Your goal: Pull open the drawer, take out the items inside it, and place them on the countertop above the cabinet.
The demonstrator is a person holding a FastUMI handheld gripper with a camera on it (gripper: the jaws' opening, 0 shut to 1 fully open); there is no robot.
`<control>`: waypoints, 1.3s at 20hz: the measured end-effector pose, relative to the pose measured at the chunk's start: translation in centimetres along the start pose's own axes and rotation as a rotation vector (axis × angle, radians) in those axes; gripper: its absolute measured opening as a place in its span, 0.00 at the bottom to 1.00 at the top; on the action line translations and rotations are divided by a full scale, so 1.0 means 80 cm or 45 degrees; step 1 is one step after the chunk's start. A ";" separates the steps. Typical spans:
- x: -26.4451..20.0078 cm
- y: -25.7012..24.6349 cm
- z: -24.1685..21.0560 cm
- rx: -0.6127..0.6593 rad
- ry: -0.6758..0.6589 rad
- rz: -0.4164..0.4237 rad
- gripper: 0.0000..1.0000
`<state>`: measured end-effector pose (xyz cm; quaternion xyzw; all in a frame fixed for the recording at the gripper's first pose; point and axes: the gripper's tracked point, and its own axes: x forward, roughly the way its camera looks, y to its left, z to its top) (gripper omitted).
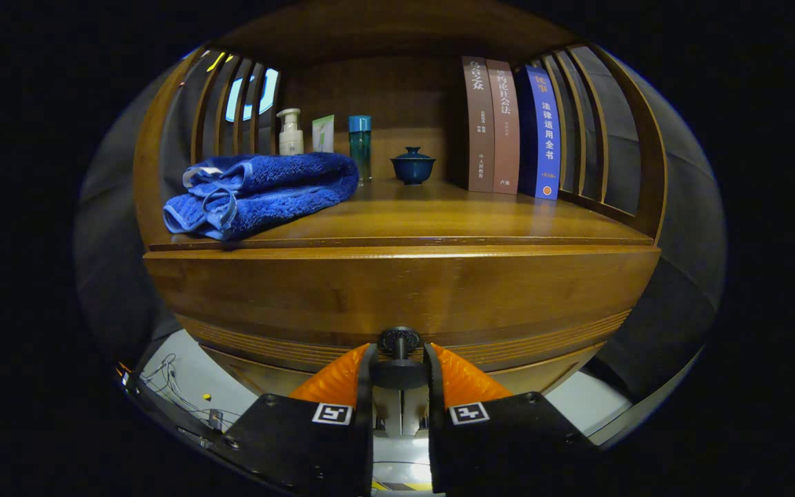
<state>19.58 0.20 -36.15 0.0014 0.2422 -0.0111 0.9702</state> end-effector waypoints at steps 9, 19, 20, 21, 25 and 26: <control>-0.038 0.001 -0.017 0.009 0.036 0.009 0.36; -0.123 -0.005 -0.054 0.016 0.088 0.002 0.36; -0.130 -0.005 -0.058 0.018 0.096 0.003 0.36; -0.138 -0.005 -0.062 0.023 0.103 0.005 0.36; -0.168 -0.007 -0.077 0.020 0.123 0.012 0.36; -0.174 -0.006 -0.081 0.017 0.133 0.016 0.36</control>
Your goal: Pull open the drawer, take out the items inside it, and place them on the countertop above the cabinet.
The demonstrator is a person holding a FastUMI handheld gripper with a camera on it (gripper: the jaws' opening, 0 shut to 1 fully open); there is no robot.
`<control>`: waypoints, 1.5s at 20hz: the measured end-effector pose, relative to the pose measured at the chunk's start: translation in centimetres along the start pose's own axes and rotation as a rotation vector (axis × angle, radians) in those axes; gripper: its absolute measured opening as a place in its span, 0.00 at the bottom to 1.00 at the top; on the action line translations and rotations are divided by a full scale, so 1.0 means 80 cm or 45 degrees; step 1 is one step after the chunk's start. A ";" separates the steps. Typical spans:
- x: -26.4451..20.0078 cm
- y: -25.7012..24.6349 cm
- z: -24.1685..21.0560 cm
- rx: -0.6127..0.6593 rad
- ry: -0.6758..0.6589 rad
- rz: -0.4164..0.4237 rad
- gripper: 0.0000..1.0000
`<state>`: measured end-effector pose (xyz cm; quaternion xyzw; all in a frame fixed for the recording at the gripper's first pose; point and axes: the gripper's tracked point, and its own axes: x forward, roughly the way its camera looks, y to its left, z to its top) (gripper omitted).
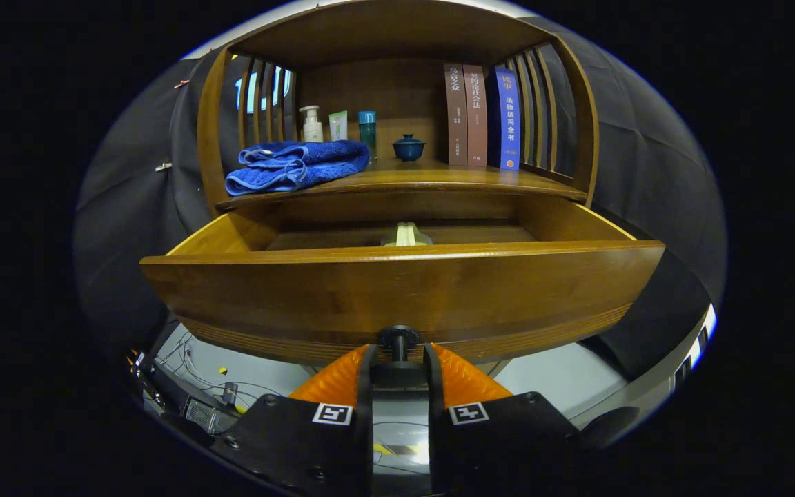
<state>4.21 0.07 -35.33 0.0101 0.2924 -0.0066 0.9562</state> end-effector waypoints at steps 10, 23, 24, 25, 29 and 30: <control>-0.025 -0.001 -0.025 0.022 0.012 0.026 0.41; -0.097 -0.008 0.143 0.093 -0.117 0.020 1.00; -0.087 -0.006 0.163 0.092 -0.124 0.023 0.99; -0.072 -0.006 0.172 0.075 -0.091 0.019 0.99; 0.009 0.006 0.192 0.028 0.089 0.051 1.00; 0.029 0.009 0.187 0.030 0.155 0.060 1.00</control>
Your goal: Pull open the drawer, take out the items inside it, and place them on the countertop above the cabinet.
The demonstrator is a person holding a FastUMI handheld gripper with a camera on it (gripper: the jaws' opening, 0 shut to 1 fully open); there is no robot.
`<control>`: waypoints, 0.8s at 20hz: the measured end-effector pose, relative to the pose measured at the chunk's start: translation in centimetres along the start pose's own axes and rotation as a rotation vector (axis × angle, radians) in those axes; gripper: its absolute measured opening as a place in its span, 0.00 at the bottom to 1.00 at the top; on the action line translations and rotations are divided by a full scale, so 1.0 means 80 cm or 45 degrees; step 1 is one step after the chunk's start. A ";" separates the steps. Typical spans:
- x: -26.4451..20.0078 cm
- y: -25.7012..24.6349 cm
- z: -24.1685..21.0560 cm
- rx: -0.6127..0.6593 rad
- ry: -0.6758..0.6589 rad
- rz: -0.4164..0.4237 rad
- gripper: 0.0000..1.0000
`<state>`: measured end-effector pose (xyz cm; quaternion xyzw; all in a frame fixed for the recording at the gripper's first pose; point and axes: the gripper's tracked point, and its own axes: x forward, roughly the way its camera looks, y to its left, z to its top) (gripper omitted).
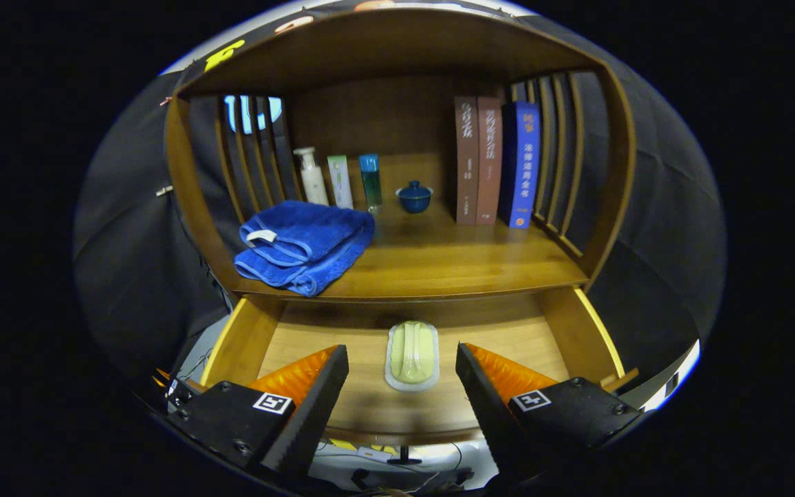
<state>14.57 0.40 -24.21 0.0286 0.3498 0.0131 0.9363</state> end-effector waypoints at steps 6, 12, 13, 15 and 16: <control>0.106 -0.016 -0.021 0.028 0.313 -0.041 0.99; 0.147 -0.024 -0.053 -0.012 0.537 -0.066 0.98; 0.151 -0.025 -0.054 -0.013 0.549 -0.076 0.96; 0.159 -0.025 -0.059 -0.019 0.577 -0.074 0.94; 0.161 -0.026 -0.065 -0.025 0.608 -0.077 0.91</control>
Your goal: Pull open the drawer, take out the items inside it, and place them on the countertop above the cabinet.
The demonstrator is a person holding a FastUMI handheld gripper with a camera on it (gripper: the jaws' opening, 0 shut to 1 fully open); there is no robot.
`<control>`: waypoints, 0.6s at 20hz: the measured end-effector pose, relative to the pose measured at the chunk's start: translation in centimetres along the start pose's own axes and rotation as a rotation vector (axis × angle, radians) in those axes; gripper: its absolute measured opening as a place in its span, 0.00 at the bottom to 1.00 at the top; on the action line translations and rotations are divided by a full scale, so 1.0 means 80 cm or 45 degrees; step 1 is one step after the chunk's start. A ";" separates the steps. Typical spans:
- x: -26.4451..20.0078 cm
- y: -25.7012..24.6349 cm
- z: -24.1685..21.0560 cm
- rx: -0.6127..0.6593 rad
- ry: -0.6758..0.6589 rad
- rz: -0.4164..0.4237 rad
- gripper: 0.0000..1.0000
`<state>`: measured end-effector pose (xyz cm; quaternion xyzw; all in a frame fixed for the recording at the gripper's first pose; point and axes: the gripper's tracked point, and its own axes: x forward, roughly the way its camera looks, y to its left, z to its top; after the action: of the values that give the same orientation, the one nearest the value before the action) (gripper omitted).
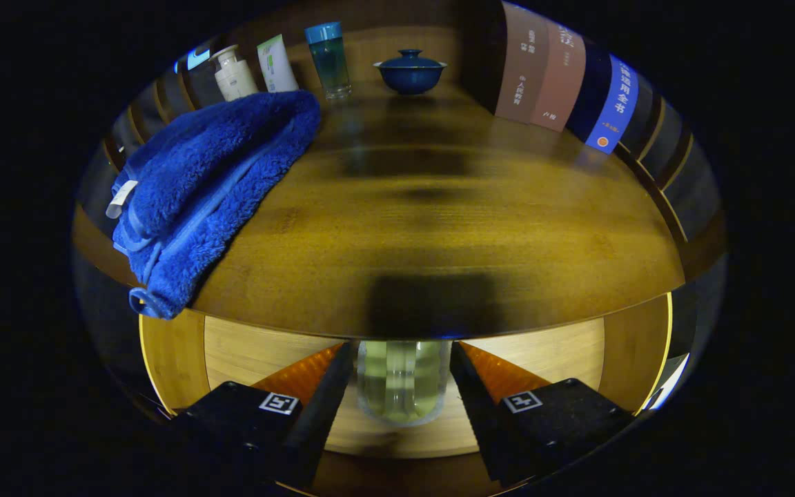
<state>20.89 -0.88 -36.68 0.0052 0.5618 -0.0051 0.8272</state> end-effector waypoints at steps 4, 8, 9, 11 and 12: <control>0.008 -0.005 -0.001 0.041 0.001 -0.016 0.67; 0.017 -0.004 -0.002 0.005 0.001 -0.015 0.31; 0.007 -0.006 0.001 0.004 -0.011 -0.023 0.22; 0.008 -0.003 -0.001 -0.001 0.001 -0.016 0.22; 0.008 -0.004 0.000 -0.001 -0.002 -0.015 0.22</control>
<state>21.11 -1.20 -37.29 0.0017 0.5610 -0.0096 0.8277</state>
